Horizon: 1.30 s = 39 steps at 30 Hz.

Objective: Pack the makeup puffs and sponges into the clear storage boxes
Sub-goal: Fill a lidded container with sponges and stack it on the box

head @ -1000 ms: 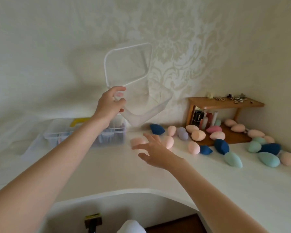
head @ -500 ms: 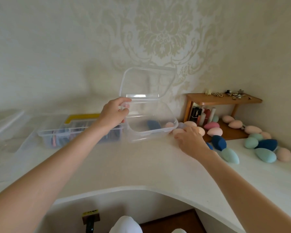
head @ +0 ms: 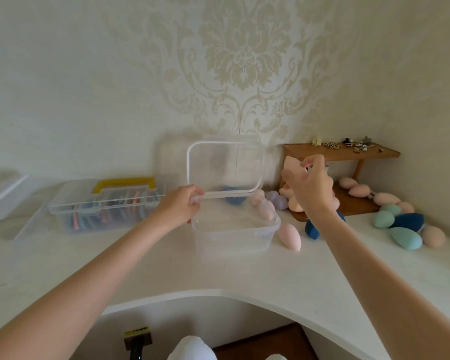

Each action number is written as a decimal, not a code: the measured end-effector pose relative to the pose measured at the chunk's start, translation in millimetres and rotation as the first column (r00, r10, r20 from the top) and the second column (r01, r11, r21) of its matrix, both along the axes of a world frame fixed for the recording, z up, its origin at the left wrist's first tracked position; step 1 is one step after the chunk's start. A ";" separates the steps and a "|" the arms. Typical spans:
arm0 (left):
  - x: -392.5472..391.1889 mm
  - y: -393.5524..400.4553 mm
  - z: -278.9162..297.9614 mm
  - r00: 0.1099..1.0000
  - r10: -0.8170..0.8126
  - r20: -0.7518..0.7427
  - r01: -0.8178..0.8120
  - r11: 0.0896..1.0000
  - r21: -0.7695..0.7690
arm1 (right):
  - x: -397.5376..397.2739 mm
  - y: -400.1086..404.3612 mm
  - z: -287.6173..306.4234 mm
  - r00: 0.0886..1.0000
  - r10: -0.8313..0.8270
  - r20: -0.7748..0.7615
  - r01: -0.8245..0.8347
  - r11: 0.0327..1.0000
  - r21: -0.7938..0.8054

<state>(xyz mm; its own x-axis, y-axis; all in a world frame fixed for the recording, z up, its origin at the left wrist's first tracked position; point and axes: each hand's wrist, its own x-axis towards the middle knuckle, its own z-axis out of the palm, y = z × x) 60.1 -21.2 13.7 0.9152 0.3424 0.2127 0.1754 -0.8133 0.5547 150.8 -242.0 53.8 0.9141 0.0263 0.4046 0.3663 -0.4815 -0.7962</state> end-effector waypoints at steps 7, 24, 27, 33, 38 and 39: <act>-9.2 -1.7 26.6 0.986 0.024 0.164 -0.076 0.945 0.318 | -32.8 51.0 -1.2 0.844 0.440 -0.306 -0.513 0.829 -0.224; 6.2 -5.6 17.7 0.976 -0.066 -0.210 0.156 0.878 0.451 | 7.2 24.0 17.3 0.987 0.149 -0.059 -0.145 0.670 -0.728; 6.4 -10.1 16.8 0.977 -0.038 -0.210 0.137 0.866 0.482 | 9.5 -2.2 7.0 0.970 0.058 -0.235 -0.233 0.492 -0.839; 2.7 -8.8 10.1 0.986 -0.033 -0.163 0.108 0.870 0.480 | -4.5 -17.2 -29.9 0.902 0.063 -0.428 -0.397 0.512 -0.762; -2.5 -8.7 8.7 0.981 0.013 -0.193 0.082 0.876 0.475 | -2.3 -8.8 7.8 0.988 0.142 -0.061 -0.152 0.820 -0.552; -3.1 -8.5 8.5 0.979 0.025 -0.204 0.075 0.882 0.465 | -3.7 -2.6 16.4 0.976 0.213 -0.038 -0.204 0.847 -0.491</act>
